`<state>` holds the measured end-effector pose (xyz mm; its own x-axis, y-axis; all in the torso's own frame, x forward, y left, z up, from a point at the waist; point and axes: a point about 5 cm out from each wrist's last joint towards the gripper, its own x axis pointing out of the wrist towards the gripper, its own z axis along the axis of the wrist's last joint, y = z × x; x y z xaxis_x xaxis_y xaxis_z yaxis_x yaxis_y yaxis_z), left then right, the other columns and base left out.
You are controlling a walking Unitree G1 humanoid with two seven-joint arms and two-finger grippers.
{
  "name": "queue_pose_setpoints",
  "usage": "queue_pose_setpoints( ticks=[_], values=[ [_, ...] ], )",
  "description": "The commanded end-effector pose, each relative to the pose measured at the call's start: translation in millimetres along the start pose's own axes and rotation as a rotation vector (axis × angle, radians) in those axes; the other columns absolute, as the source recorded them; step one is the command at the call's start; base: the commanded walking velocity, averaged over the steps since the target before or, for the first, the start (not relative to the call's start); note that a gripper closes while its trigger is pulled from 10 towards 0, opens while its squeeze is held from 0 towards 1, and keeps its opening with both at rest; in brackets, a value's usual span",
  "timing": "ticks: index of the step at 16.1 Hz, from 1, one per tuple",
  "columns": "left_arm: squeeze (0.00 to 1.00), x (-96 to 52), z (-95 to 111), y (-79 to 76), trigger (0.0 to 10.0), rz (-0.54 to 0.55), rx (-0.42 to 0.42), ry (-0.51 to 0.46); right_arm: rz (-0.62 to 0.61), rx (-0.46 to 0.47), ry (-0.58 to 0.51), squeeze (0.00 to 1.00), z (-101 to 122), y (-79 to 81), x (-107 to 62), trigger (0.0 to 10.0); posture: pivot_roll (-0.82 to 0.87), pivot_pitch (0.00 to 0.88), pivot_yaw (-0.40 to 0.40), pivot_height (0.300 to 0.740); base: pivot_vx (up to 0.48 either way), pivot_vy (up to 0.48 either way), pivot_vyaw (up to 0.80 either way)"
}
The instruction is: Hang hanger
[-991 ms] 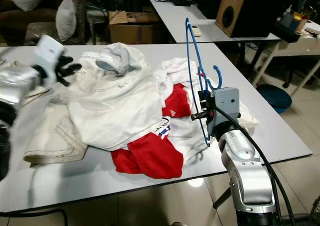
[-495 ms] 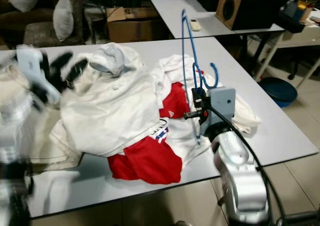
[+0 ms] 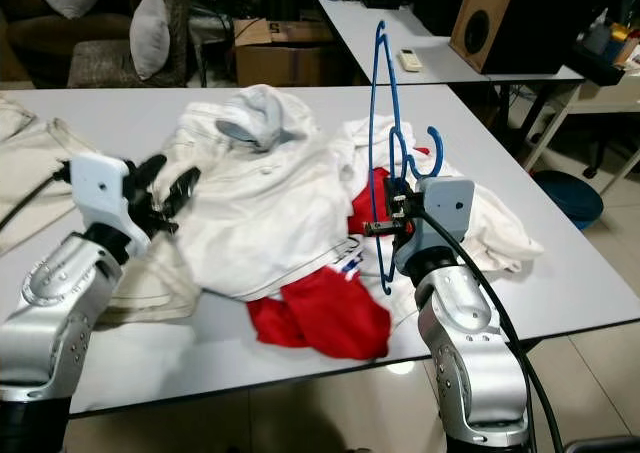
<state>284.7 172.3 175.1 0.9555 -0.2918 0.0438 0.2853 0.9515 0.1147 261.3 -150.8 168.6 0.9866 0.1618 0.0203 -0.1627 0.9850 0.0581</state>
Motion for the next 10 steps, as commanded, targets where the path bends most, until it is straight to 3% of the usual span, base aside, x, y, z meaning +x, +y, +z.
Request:
queue_pose_setpoints(
  ticks=[1, 6, 10],
  values=[
    [0.0, 1.8, 10, -6.3, 10.0, -0.027, 0.047, -0.011, -0.008, 0.001, -0.012, 0.0, 5, -2.9, 1.7, 10.0, -0.05, 0.015, -0.033, 0.74, 0.0, 0.3, 0.0],
    [0.0, 3.9, 20, -11.7, 10.0, -0.03, 0.058, -0.009, -0.012, 0.038, -0.017, 0.0, 5, -0.7, -0.6, 10.0, -0.04, 0.022, -0.029, 0.74, 0.0, 0.297, 0.0],
    [0.0, 5.3, 22, -14.5, 10.0, -0.039, 0.073, 0.002, 0.001, 0.004, -0.011, 0.0, 5, 2.6, -0.3, 10.0, -0.03, 0.03, -0.02, 0.74, 0.0, 0.299, 0.0]
  ],
)
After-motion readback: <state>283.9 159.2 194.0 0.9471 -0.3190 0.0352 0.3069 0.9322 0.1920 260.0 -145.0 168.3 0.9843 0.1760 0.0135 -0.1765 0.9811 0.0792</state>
